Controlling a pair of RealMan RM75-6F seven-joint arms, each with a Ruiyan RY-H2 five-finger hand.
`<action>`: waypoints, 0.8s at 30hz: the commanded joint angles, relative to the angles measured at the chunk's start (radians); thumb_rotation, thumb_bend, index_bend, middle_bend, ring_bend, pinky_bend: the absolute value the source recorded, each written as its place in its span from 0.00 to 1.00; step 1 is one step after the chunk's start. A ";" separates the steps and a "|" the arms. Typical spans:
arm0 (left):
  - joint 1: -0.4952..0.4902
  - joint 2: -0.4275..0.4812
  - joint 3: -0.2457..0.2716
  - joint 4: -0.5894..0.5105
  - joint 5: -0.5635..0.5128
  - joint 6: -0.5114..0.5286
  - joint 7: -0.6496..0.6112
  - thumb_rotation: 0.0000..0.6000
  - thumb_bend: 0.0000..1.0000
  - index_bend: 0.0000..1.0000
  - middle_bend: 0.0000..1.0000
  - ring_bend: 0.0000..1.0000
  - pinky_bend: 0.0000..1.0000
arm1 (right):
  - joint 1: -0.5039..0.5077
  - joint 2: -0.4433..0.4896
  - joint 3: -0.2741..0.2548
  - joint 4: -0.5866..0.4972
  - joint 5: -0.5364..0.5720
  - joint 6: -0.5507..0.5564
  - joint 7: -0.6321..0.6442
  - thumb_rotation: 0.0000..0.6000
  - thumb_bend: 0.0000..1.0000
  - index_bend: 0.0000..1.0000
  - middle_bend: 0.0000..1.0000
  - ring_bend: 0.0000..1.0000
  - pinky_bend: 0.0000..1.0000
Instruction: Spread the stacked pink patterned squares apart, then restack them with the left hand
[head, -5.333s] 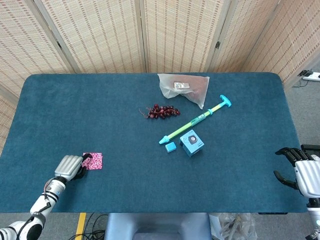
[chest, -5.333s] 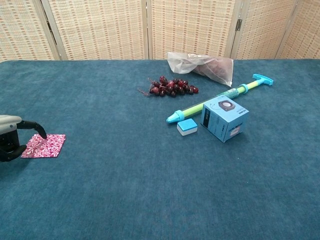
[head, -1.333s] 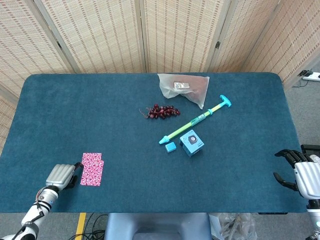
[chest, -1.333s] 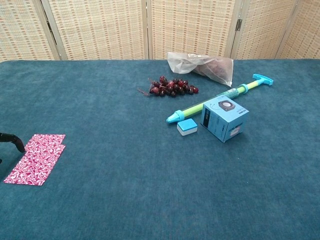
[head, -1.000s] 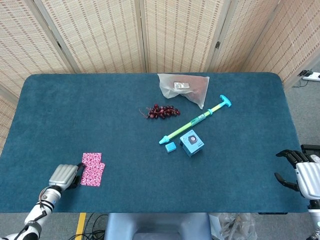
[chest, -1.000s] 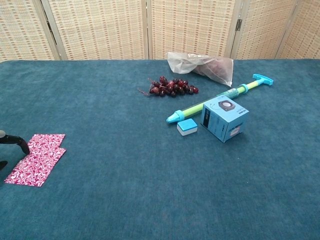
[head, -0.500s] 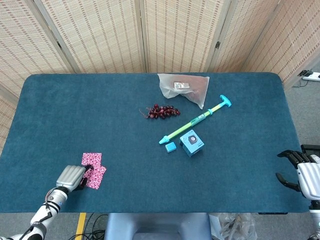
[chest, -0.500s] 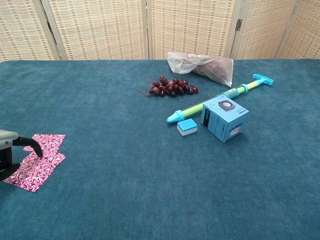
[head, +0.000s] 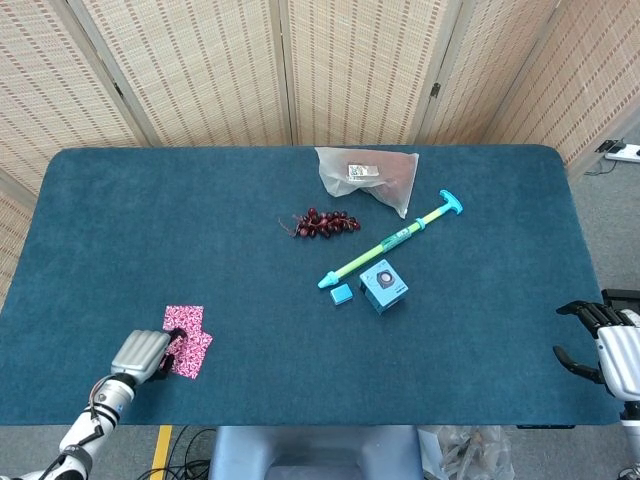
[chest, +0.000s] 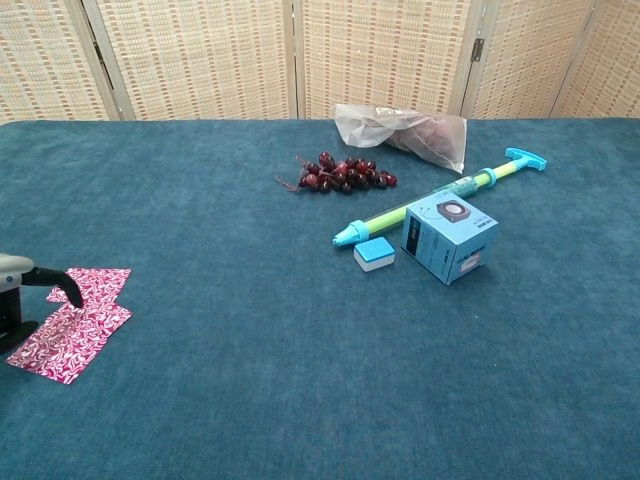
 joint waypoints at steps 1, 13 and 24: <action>0.004 0.010 -0.002 0.013 -0.018 0.003 -0.006 1.00 0.65 0.27 1.00 0.99 1.00 | 0.000 0.000 0.000 0.001 0.000 0.000 0.001 1.00 0.28 0.33 0.34 0.28 0.32; 0.011 0.014 0.021 0.025 -0.048 -0.003 0.016 1.00 0.65 0.27 1.00 0.99 1.00 | -0.002 -0.002 -0.003 0.005 -0.005 0.004 0.006 1.00 0.28 0.33 0.34 0.28 0.32; -0.010 -0.011 0.028 -0.032 -0.008 -0.009 0.050 1.00 0.65 0.27 1.00 0.99 1.00 | -0.011 -0.002 -0.006 0.012 -0.003 0.012 0.018 1.00 0.28 0.33 0.34 0.28 0.32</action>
